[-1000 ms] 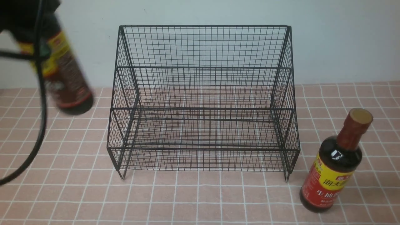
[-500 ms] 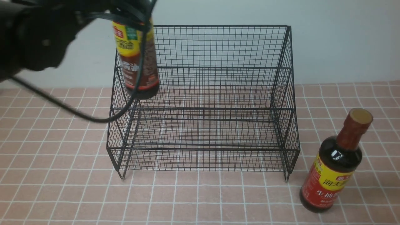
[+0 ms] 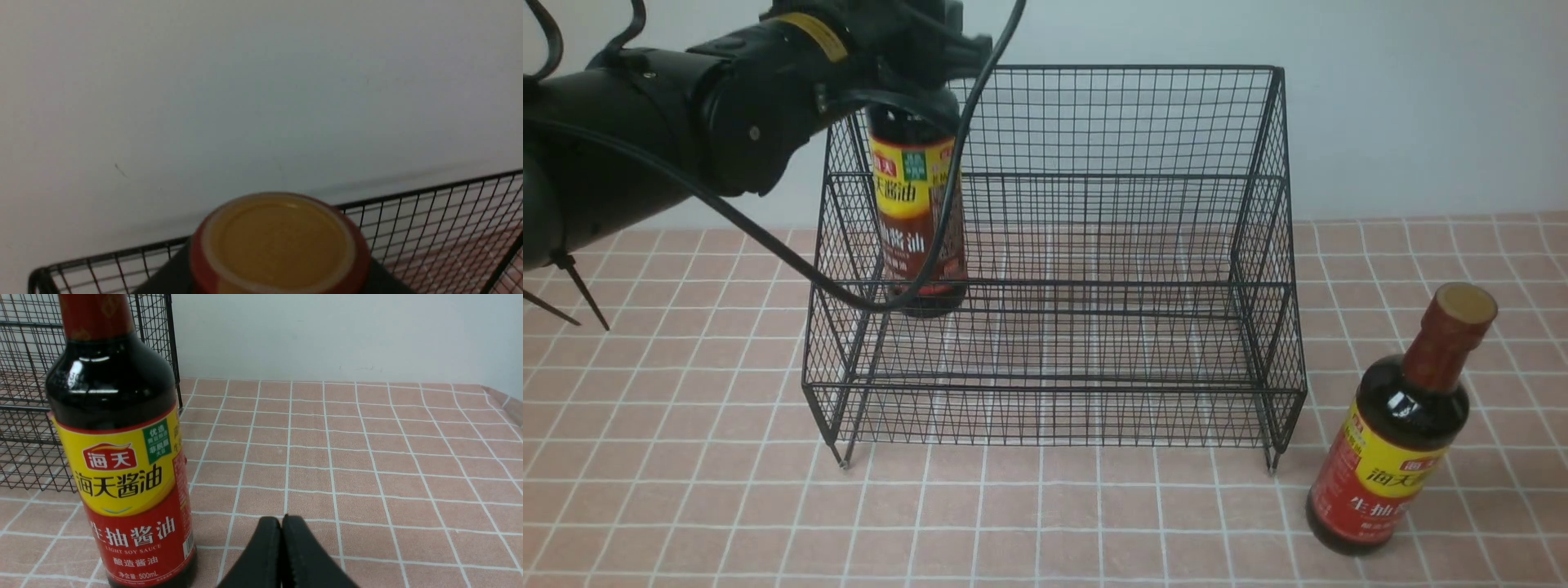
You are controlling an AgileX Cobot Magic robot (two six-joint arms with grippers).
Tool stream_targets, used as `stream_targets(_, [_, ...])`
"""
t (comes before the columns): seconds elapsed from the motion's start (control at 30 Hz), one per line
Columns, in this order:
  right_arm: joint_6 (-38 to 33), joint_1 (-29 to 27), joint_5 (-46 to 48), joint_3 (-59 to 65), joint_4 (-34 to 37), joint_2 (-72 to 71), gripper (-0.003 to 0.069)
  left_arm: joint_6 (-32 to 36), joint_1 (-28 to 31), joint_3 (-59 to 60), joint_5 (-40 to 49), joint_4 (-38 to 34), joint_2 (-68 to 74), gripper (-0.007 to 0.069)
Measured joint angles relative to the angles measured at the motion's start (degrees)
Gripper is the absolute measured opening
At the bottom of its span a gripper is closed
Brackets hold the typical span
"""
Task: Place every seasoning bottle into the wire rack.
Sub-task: Use the left arm to put the condiment bottle back on the shelf
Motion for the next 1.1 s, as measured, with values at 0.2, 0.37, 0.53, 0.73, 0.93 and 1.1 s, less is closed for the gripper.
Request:
stream_targets(0.2, [0.0,0.0,0.0,0.0,0.0,0.0,-0.0015,0.0,0.0,0.0,9.9,0.0,0.0,0.0256])
stream_targets(0.37, [0.0,0.0,0.0,0.0,0.0,0.0,-0.0015,0.0,0.0,0.0,16.8,0.0,0.0,0.0256])
stream_targets(0.53, [0.0,0.0,0.0,0.0,0.0,0.0,-0.0015,0.0,0.0,-0.1,18.2,0.0,-0.1,0.0256])
stream_targets(0.73, [0.0,0.0,0.0,0.0,0.0,0.0,-0.0015,0.0,0.0,-0.3,18.9,0.0,-0.1,0.0256])
stream_targets(0.93, [0.0,0.0,0.0,0.0,0.0,0.0,-0.0015,0.0,0.0,-0.5,19.6,0.0,-0.2,0.0266])
stream_targets(1.1, [0.0,0.0,0.0,0.0,0.0,0.0,-0.0015,0.0,0.0,-0.9,20.4,0.0,-2.9,0.0439])
